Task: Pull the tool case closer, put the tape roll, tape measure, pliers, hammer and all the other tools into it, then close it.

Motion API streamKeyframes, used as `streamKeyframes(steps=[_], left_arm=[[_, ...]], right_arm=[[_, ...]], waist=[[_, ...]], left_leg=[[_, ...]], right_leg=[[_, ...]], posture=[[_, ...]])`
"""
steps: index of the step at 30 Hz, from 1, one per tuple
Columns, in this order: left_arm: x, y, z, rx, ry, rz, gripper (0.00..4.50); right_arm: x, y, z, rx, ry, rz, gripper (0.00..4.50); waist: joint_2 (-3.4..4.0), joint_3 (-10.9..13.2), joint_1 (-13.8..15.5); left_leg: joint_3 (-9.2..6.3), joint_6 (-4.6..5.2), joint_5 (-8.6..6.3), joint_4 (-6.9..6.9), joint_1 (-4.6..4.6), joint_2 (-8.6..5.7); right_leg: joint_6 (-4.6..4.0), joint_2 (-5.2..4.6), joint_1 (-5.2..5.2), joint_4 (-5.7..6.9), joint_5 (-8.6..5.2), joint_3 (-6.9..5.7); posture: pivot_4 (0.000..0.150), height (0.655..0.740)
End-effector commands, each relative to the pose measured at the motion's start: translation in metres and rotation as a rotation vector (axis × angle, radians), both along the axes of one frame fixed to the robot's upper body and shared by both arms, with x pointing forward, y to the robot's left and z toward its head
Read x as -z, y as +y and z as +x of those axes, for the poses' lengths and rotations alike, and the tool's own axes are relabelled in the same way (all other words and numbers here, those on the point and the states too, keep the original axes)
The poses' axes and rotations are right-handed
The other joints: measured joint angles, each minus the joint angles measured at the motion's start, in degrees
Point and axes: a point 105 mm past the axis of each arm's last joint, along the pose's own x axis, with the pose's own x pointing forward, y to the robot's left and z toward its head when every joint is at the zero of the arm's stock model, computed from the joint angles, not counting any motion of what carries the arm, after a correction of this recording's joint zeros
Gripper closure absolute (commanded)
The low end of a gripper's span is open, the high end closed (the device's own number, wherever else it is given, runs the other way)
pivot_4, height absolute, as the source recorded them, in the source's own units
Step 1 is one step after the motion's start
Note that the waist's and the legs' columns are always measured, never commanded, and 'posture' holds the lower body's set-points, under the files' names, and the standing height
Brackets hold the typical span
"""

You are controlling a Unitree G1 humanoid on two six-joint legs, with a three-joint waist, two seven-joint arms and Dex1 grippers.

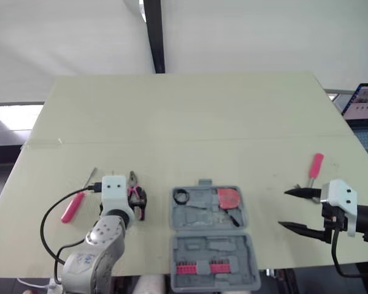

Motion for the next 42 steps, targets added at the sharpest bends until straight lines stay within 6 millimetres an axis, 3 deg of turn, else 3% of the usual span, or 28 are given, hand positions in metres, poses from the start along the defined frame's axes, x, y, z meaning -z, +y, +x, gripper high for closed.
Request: streamKeyframes(steps=[1, 10, 15, 22, 32, 35, 38, 42], left_arm=[[0.003, -0.001, 0.008, 0.006, 0.006, 0.014, 0.0], [0.024, -0.009, 0.012, 0.018, 0.085, -0.017, 0.0], [0.023, -0.021, 0.015, 0.043, 0.086, -0.047, 0.0], [0.027, -0.022, 0.016, 0.054, 0.112, -0.048, 0.0], [0.028, -0.024, 0.019, 0.054, 0.125, -0.065, 0.0], [0.029, -0.025, 0.018, 0.05, 0.13, -0.072, 0.82], [0.029, -0.025, 0.017, 0.043, 0.135, -0.074, 2.13], [0.029, -0.023, 0.018, 0.04, 0.135, -0.062, 2.13]], right_arm=[[-0.008, -0.001, 0.001, 0.014, -0.048, 0.001, 0.05], [-0.008, -0.004, -0.007, 0.041, -0.056, 0.0, 0.05], [-0.011, -0.004, -0.007, 0.046, -0.068, 0.013, 0.05], [-0.025, 0.016, -0.012, 0.007, -0.103, 0.121, 0.05], [-0.019, 0.02, -0.02, 0.009, -0.079, 0.117, 0.05], [-0.017, 0.018, -0.02, 0.014, -0.074, 0.106, 0.0], [-0.017, 0.017, -0.02, 0.017, -0.072, 0.1, 0.0], [-0.015, 0.016, -0.018, 0.019, -0.07, 0.096, 0.0]], waist=[[0.0, 0.0, 0.0], [-0.03, 0.0, 0.2], [-0.04, 0.0, 0.4], [-0.03, 0.0, 1.2], [0.0, 0.0, 1.3], [0.0, 0.0, 1.4], [0.0, 0.0, 1.5], [0.0, 0.0, 1.5]], left_leg=[[0.0, 0.0, 0.0, 0.0, 0.0, 0.0], [-0.01, 0.0, 0.0, 0.0, -0.02, 0.0], [0.01, 0.0, 0.0, 0.0, -0.01, 0.0], [0.01, -0.01, 0.0, 0.03, 0.0, 0.0], [0.01, -0.01, 0.01, 0.04, 0.02, -0.01], [0.0, -0.01, 0.01, 0.05, 0.02, -0.01], [0.0, -0.01, 0.01, 0.05, 0.01, -0.02], [0.0, -0.01, 0.01, 0.05, 0.02, -0.02]], right_leg=[[0.0, 0.0, 0.0, 0.0, 0.0, 0.0], [0.01, 0.0, -0.02, 0.0, 0.0, 0.0], [0.01, 0.0, -0.01, 0.0, 0.01, 0.01], [0.02, 0.0, -0.01, 0.02, 0.01, 0.02], [0.02, 0.0, 0.01, 0.05, 0.01, 0.03], [0.02, 0.0, 0.02, 0.04, 0.01, 0.03], [0.02, -0.01, 0.02, 0.04, 0.01, 0.02], [0.02, -0.01, 0.02, 0.04, 0.01, 0.02]], posture=[[0.15, 0.74], [0.15, 0.74], [0.15, 0.74], [0.15, 0.74], [0.15, 0.74], [0.15, 0.74], [0.15, 0.74], [0.15, 0.74]])
